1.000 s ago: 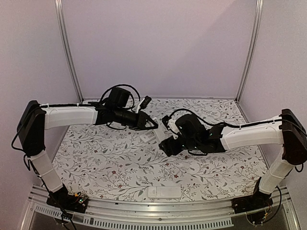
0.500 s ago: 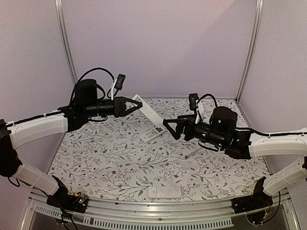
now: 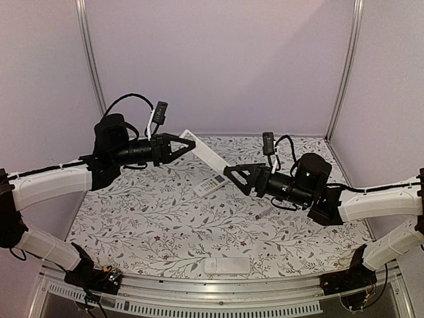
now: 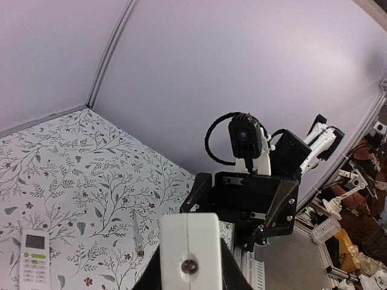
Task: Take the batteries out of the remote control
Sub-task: Remove the battery cover from the remote control.
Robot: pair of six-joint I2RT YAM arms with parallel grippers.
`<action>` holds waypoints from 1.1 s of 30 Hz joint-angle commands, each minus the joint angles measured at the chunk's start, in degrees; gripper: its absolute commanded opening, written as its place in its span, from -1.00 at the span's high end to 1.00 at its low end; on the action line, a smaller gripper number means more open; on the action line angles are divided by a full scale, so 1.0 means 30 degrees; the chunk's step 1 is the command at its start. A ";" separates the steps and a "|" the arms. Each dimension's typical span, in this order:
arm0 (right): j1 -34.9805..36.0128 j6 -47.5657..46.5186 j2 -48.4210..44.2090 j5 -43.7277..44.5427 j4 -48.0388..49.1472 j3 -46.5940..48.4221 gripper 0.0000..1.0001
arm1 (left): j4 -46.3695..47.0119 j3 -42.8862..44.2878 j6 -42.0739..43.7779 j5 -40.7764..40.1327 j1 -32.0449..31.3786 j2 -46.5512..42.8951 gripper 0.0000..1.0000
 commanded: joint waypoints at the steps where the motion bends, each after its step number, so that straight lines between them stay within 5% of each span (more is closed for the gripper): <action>1: -0.0045 0.0738 0.0815 -0.0393 0.0309 0.0518 -0.87 | 0.1184 -0.0286 0.0021 0.0462 -0.0505 -0.0134 1.00; 33: -0.0025 0.0740 0.3014 -0.1300 0.1036 0.2110 0.25 | 0.1114 -0.0187 0.0229 0.0980 -0.0989 0.0260 1.00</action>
